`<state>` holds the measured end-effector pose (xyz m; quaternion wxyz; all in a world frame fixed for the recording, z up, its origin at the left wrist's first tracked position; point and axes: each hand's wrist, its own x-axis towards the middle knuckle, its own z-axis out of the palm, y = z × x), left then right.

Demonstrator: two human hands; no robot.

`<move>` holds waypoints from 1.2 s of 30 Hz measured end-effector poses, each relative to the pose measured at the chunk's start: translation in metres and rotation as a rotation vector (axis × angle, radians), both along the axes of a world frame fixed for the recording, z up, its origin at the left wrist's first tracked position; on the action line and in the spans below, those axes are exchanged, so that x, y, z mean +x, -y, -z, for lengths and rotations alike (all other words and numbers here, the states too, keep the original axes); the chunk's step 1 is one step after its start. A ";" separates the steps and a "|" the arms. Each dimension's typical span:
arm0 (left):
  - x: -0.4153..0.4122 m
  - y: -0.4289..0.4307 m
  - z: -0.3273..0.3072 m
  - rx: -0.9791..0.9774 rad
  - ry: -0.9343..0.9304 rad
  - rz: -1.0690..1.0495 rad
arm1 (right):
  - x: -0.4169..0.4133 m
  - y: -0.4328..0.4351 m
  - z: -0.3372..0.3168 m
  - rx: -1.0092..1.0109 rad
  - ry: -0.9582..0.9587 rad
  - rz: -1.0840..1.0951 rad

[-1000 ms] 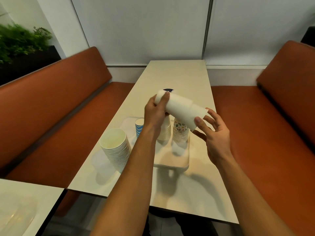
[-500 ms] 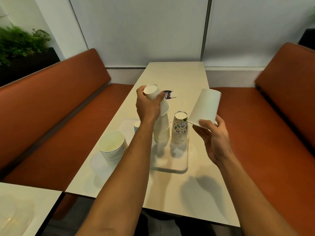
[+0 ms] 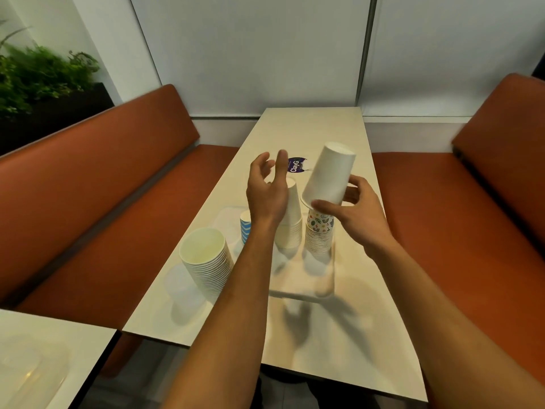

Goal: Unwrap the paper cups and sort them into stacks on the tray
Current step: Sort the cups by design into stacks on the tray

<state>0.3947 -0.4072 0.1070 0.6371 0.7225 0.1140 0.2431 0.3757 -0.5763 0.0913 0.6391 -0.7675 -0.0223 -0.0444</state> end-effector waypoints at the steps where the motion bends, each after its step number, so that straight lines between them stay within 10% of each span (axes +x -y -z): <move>1: -0.003 0.000 -0.004 -0.026 0.027 0.076 | 0.002 -0.005 -0.004 -0.028 0.013 -0.007; 27: 0.031 -0.014 0.042 0.147 -0.218 0.110 | 0.063 -0.052 -0.010 -0.836 -0.015 -0.289; 36: -0.004 0.000 0.011 0.130 -0.168 0.051 | 0.034 -0.053 -0.004 -0.388 0.232 -0.002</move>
